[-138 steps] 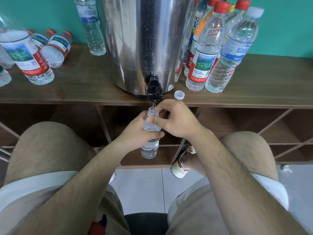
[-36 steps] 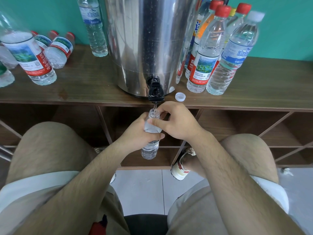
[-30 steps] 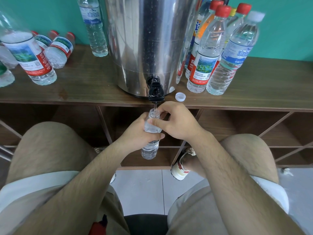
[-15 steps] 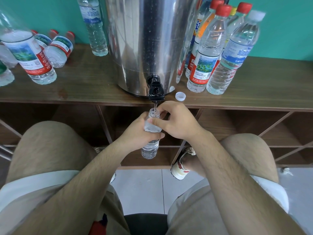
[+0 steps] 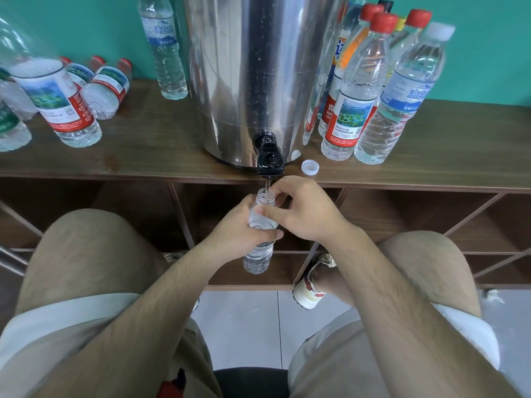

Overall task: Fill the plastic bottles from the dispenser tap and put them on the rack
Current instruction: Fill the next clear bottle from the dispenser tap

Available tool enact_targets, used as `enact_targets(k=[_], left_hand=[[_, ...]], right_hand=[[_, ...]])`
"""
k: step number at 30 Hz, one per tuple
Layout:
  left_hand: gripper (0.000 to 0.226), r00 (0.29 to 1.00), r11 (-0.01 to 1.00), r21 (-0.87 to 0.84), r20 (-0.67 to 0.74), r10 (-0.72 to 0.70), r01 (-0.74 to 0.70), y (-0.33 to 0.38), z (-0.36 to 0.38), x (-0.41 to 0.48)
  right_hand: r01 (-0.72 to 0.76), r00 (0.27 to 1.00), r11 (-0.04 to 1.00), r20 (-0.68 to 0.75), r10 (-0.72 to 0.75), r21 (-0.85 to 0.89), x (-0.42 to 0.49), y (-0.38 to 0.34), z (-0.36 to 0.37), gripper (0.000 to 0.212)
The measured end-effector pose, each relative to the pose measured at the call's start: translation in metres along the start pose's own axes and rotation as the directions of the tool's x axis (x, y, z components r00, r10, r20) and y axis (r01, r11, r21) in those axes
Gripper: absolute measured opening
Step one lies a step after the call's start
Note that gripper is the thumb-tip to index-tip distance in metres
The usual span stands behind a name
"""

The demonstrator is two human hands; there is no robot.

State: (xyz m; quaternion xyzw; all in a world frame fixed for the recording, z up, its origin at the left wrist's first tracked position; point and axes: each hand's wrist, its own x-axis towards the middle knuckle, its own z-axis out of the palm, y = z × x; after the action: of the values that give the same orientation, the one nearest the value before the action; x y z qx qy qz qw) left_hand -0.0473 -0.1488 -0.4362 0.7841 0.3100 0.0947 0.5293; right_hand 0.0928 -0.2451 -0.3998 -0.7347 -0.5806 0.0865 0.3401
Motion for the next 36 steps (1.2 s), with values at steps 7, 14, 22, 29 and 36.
enact_targets(k=[7, 14, 22, 29, 36], left_hand=[[0.074, 1.0, 1.0, -0.004, 0.01, 0.008, -0.008, 0.0014, 0.0006, -0.0001], [0.074, 1.0, 1.0, 0.015, 0.004, 0.016, -0.016, 0.0006, 0.0011, 0.0012], [0.077, 0.997, 0.994, -0.09, -0.034, 0.066, -0.069, -0.0042, 0.0019, 0.0037], [0.088, 0.996, 0.988, -0.139, -0.06, 0.06, -0.068, -0.0054, 0.0009, 0.0027], [0.08, 0.994, 0.991, -0.096, -0.066, 0.091, -0.097, -0.0066, 0.0019, 0.002]], right_hand=[[-0.002, 1.0, 1.0, 0.01, 0.002, 0.001, -0.0008, -0.002, -0.0004, 0.026], [0.002, 1.0, 1.0, -0.002, -0.002, -0.003, -0.0005, -0.0019, 0.0002, 0.025], [0.022, 0.997, 1.0, -0.07, -0.023, -0.02, -0.0016, -0.0068, 0.0018, 0.023], [0.014, 0.996, 0.999, -0.091, -0.017, -0.033, -0.0017, -0.0086, 0.0002, 0.025], [0.007, 0.995, 1.0, -0.098, -0.009, -0.027, -0.0014, -0.0087, -0.0011, 0.027]])
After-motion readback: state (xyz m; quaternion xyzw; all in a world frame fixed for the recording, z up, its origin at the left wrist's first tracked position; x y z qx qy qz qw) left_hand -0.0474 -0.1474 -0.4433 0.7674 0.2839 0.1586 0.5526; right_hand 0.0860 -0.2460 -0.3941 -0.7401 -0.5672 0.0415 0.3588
